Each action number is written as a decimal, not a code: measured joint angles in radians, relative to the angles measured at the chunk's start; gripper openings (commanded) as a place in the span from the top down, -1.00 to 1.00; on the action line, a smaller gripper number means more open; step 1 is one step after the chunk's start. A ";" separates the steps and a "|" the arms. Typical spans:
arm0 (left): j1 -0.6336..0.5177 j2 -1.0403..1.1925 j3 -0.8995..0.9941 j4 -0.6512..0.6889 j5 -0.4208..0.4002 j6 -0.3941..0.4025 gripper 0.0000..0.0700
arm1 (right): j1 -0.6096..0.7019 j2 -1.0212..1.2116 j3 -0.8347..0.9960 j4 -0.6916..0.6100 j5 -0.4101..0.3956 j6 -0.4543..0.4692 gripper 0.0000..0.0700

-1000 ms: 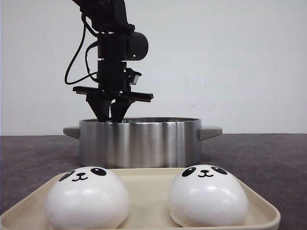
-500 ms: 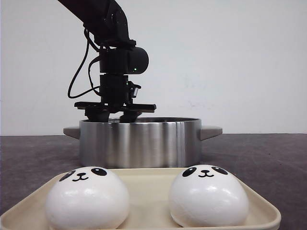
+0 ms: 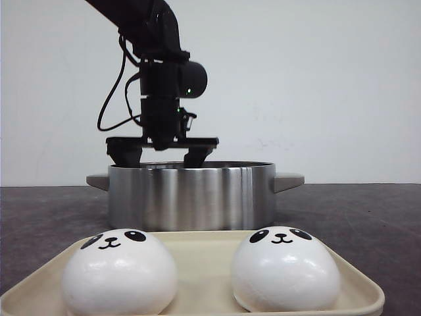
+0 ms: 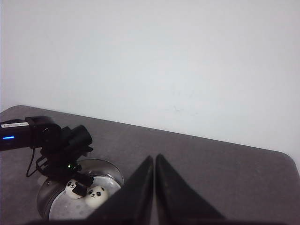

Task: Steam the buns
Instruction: 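Carry the bun with the left gripper into the pot and open, then raise the open left gripper out of the pot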

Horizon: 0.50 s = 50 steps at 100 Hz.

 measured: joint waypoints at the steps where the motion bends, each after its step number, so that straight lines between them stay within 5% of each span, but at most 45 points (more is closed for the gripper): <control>1: 0.000 0.000 0.005 -0.001 0.000 0.000 -0.82 | 0.000 0.000 0.000 0.000 0.000 0.000 1.00; 50: 0.003 0.001 0.319 -0.151 0.000 0.000 -0.82 | 0.000 0.000 -0.023 0.000 0.004 0.001 1.00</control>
